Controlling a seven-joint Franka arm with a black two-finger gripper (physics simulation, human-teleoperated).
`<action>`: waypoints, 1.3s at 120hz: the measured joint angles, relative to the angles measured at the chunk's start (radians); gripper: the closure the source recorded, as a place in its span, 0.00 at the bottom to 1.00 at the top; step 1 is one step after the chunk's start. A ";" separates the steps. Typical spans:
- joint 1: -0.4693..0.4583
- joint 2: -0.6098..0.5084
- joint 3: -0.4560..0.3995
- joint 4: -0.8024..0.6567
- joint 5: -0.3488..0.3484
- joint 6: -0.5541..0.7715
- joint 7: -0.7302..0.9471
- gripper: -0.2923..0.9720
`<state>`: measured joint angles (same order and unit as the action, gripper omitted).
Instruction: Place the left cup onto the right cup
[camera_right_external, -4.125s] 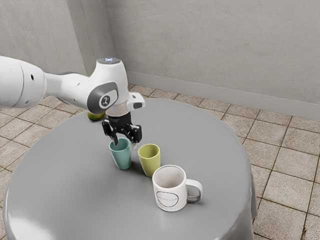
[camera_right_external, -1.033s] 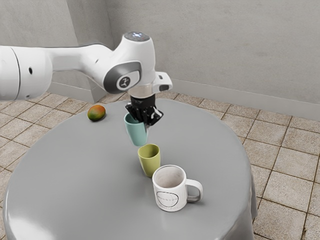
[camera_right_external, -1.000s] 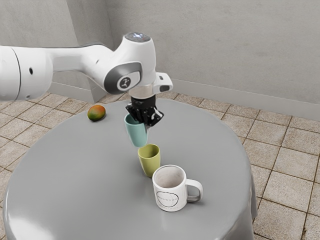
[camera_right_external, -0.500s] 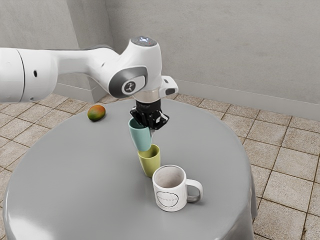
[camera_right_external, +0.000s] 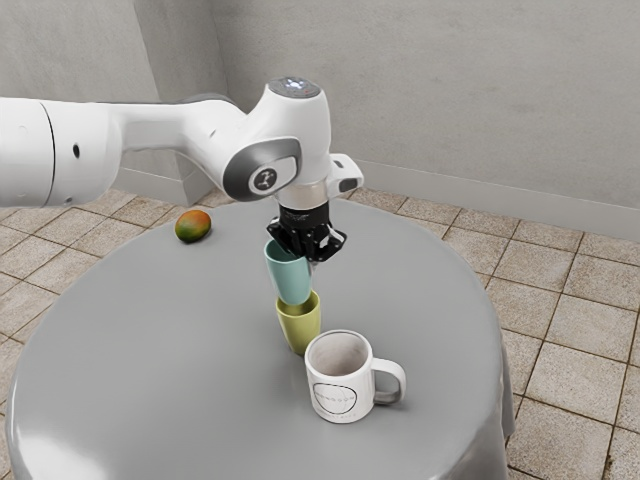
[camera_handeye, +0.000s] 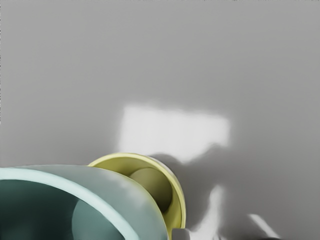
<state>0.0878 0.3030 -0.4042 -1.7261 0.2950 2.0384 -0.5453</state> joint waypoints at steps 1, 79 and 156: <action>0.000 0.000 -0.001 0.000 0.001 0.000 -0.001 0.85; 0.003 0.044 -0.002 0.000 0.025 0.029 -0.054 0.85; 0.003 0.069 0.005 0.000 0.020 0.055 -0.063 0.56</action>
<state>0.0907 0.3720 -0.3990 -1.7263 0.3147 2.0935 -0.6082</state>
